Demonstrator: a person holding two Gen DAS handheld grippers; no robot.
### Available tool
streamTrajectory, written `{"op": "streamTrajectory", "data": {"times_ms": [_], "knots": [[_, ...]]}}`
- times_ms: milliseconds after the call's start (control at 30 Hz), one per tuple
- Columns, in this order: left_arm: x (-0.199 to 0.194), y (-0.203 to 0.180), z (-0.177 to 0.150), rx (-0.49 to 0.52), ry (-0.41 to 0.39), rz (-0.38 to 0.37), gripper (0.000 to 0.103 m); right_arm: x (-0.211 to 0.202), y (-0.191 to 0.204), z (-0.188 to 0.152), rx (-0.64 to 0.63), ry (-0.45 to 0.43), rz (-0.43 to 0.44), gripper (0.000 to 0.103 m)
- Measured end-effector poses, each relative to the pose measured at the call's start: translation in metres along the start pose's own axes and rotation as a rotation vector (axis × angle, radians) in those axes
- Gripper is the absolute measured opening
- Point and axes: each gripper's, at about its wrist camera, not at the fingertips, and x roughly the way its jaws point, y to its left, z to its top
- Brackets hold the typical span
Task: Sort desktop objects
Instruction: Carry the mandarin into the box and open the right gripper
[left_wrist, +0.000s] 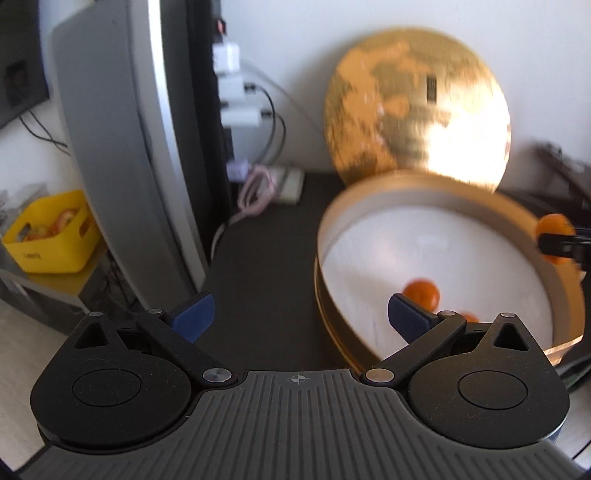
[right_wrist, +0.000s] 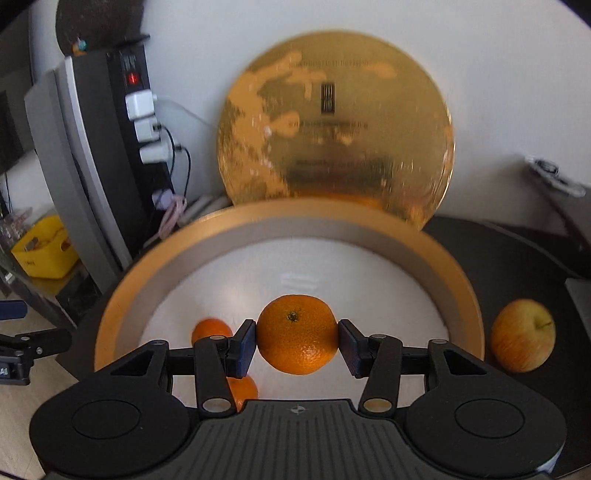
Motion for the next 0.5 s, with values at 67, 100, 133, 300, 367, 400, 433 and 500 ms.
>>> {"op": "streamTrajectory", "data": {"times_ms": [67,100,133,300,367,400,433,500], "knots": [[0.008,-0.009,-0.007,0.023,0.026,-0.005,0.103,0.019,0.001,-0.003,0.003,0.041,0.000,0.048],[0.011,-0.013,-0.011,0.032,0.031,-0.010,0.103,0.026,0.001,-0.004,0.007,0.059,0.004,0.048],[0.013,-0.016,-0.015,0.042,0.035,-0.015,0.103,0.033,0.001,-0.004,0.016,0.074,0.012,0.048],[0.024,-0.026,-0.017,0.061,0.055,-0.025,0.103,0.055,0.004,-0.004,0.028,0.121,0.028,0.048],[0.027,-0.028,-0.016,0.061,0.061,-0.032,0.103,0.061,0.005,-0.004,0.032,0.130,0.026,0.048],[0.029,-0.029,-0.015,0.061,0.064,-0.034,0.103,0.062,0.005,-0.003,0.034,0.133,0.025,0.048],[0.030,-0.029,-0.015,0.061,0.066,-0.034,0.103,0.062,0.005,-0.002,0.035,0.130,0.027,0.049],[0.032,-0.029,-0.014,0.057,0.069,-0.034,0.103,0.062,0.005,-0.002,0.032,0.131,0.026,0.049]]}}
